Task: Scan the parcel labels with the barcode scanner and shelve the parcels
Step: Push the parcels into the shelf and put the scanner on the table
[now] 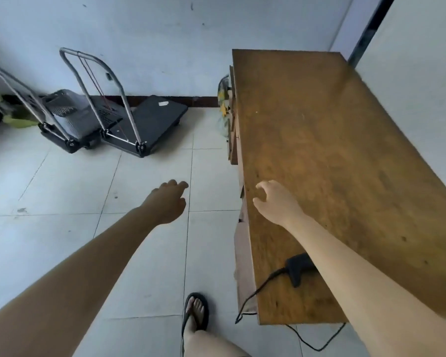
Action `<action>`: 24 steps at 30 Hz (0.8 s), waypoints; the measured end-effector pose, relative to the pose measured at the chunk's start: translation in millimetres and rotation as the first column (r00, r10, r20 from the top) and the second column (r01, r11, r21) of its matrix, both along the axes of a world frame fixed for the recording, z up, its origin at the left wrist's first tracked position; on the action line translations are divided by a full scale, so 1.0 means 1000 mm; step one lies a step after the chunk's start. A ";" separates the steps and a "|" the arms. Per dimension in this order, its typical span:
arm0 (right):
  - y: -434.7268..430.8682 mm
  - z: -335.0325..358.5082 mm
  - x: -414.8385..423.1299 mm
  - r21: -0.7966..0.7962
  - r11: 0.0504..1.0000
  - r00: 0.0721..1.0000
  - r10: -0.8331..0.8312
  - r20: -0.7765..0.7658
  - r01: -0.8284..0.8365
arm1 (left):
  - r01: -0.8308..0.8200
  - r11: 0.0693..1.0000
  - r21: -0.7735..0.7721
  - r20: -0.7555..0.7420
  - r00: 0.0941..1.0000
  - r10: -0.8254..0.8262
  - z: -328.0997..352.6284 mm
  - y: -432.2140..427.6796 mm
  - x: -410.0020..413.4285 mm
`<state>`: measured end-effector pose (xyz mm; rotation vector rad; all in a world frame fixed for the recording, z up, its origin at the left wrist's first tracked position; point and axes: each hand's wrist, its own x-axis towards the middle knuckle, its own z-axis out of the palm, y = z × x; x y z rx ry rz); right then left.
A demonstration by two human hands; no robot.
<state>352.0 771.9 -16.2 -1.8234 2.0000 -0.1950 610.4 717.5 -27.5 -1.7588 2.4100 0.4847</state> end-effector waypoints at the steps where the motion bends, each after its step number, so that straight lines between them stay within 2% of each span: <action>1: -0.013 -0.001 0.004 0.005 1.000 1.000 -0.025 0.005 0.025 | 0.009 1.000 0.009 -0.013 1.000 -0.009 0.000 -0.018 0.002; 4: -0.040 -0.001 0.009 0.031 0.992 0.992 -0.126 0.030 0.125 | 0.059 0.998 0.030 -0.053 0.997 -0.057 0.002 -0.066 -0.002; 8: -0.058 0.008 0.005 0.037 0.957 0.955 -0.291 0.062 0.289 | 0.229 0.973 0.006 -0.038 0.973 -0.229 0.007 -0.115 -0.027; 12: -0.050 0.012 -0.012 0.025 0.858 0.856 -0.514 0.051 0.513 | 0.468 0.884 0.011 -0.073 0.882 -0.466 -0.004 -0.147 -0.079; 15: -0.031 0.009 -0.017 -0.012 0.678 0.678 -0.734 0.035 0.735 | 0.629 0.778 -0.001 -0.153 0.768 -0.621 -0.012 -0.161 -0.133; 19: 0.005 -0.007 0.004 0.022 0.314 0.314 -0.949 0.005 0.949 | 0.817 0.575 0.046 -0.170 0.574 -0.801 -0.018 -0.151 -0.194; 22: 0.026 -0.020 0.031 0.096 0.074 0.074 -0.997 0.004 0.993 | 0.883 0.416 0.218 -0.299 0.466 -0.833 -0.023 -0.124 -0.219; 24: 0.038 -0.028 0.051 0.142 -0.083 -0.090 -0.995 0.044 0.986 | 0.876 0.327 0.355 -0.364 0.451 -0.815 -0.030 -0.100 -0.229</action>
